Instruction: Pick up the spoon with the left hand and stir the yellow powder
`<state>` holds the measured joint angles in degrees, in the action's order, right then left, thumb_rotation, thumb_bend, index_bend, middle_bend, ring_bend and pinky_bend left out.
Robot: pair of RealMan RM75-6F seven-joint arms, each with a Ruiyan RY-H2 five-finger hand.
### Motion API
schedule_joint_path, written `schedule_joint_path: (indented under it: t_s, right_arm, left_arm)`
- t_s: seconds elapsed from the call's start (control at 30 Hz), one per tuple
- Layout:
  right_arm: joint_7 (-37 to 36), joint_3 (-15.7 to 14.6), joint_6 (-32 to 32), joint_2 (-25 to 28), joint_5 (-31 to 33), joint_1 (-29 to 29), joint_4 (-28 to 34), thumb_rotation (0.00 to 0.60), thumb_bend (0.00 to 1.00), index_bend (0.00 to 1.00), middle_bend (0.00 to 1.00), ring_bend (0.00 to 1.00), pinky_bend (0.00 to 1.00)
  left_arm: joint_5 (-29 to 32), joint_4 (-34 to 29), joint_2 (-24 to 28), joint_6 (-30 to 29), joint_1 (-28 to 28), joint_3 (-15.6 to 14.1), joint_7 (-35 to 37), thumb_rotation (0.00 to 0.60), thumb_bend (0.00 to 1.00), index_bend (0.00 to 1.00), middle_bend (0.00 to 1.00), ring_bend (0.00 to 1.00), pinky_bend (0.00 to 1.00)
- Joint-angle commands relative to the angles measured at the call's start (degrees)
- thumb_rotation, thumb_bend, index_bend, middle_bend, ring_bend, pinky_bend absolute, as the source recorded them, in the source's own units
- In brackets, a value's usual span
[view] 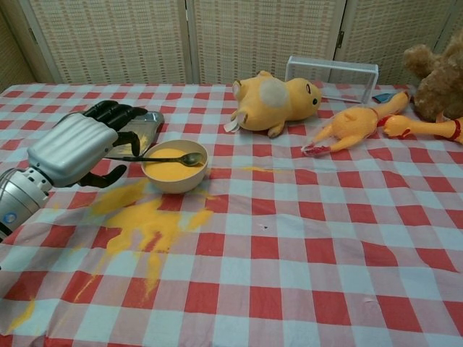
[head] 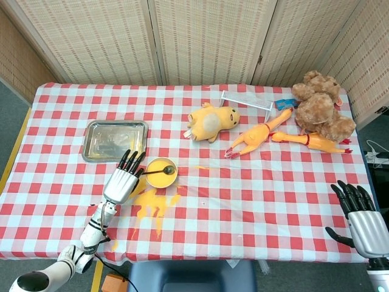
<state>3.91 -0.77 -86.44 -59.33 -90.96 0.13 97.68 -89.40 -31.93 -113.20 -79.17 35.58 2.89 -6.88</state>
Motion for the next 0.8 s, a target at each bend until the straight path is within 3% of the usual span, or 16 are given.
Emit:
schedule_joint_path:
  t_s: [0.03,0.8]
  right_arm:
    - [0.0,0.0,0.0,0.0,0.1,0.0,0.0,0.600,0.09,0.00,0.00,0.00,0.00]
    - [-0.3,0.2,-0.5,0.2,0.0,-0.3,0.0,0.600,0.09,0.00,0.00,0.00,0.00]
  left_arm:
    - [-0.2,1.2,-0.6,0.0,0.2,0.0,0.2,0.600,0.46,0.44,0.00,0.00,0.00]
    - [0.2,4.9,-3.2,0.1,1.2,1.0,1.0,0.600,0.46,0.47,0.01,0.00,0.00]
